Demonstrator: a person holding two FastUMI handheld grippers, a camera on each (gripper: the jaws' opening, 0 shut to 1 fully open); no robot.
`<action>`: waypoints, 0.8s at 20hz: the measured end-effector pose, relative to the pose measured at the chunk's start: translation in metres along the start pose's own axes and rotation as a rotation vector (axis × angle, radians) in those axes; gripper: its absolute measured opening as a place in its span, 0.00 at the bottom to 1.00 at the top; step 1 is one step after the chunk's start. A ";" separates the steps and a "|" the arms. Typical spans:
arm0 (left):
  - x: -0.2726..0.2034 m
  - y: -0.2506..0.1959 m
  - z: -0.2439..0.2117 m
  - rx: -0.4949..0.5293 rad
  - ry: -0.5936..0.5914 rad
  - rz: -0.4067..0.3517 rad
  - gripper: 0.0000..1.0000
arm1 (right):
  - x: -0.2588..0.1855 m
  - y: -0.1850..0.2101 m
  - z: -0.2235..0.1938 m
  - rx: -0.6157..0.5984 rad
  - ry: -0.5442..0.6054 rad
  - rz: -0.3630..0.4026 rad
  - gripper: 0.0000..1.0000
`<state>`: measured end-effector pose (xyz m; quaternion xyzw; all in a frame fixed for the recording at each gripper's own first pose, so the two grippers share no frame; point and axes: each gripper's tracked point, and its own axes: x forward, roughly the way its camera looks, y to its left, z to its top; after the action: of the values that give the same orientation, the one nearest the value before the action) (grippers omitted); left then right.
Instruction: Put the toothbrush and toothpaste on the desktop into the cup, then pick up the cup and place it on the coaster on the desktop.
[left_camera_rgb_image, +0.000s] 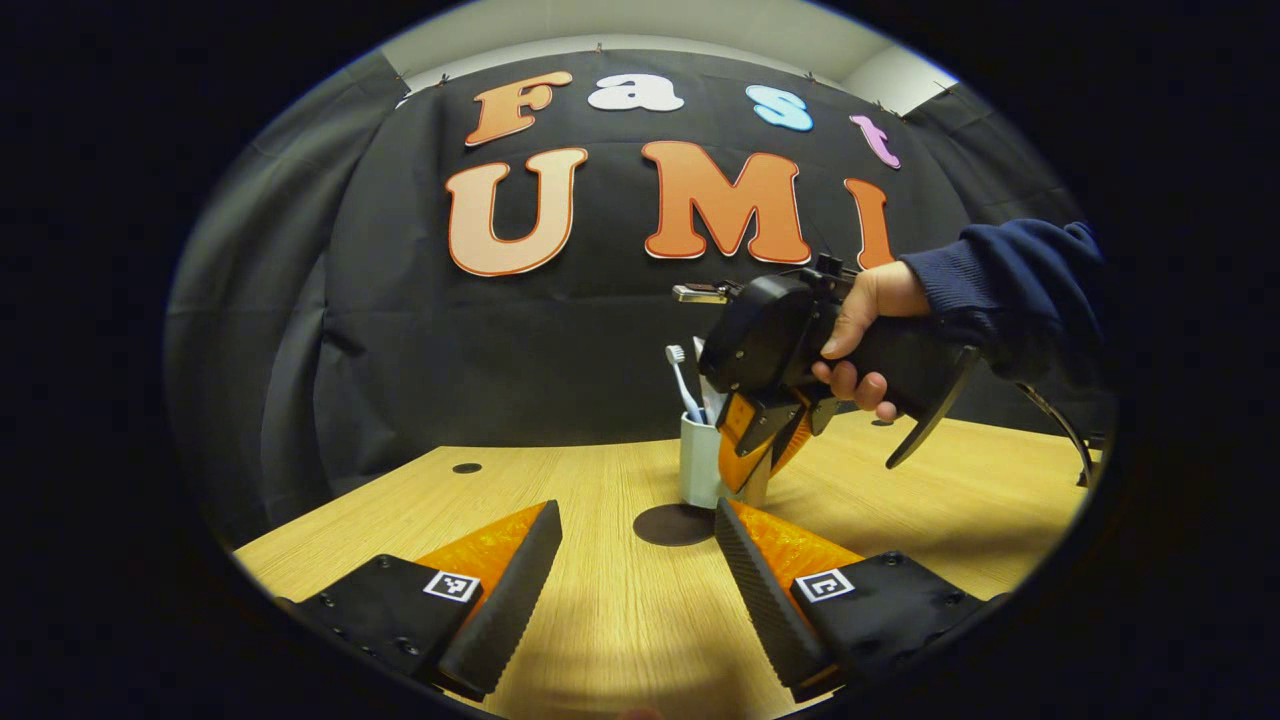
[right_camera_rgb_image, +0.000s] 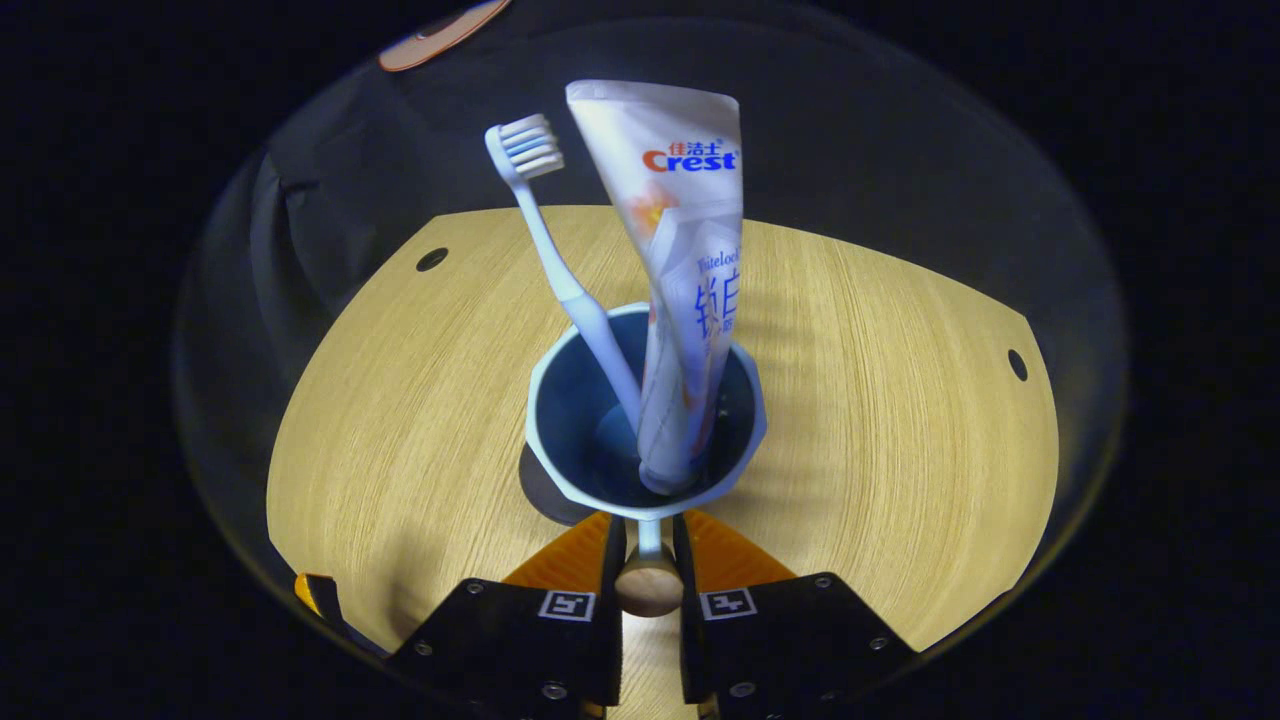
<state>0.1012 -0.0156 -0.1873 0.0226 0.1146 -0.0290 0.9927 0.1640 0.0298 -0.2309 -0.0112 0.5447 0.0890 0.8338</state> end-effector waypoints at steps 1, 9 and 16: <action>-0.001 0.000 -0.001 0.001 0.000 0.000 0.99 | 0.001 -0.002 0.000 -0.014 -0.001 0.007 0.23; -0.002 0.000 -0.011 -0.001 0.024 0.002 0.99 | -0.003 -0.013 0.003 -0.096 0.043 0.045 0.23; -0.003 0.004 -0.017 -0.003 0.043 0.012 0.99 | -0.009 -0.014 -0.002 -0.073 0.062 0.081 0.29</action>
<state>0.0949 -0.0109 -0.2036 0.0225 0.1358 -0.0223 0.9902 0.1613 0.0150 -0.2247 -0.0223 0.5665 0.1424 0.8113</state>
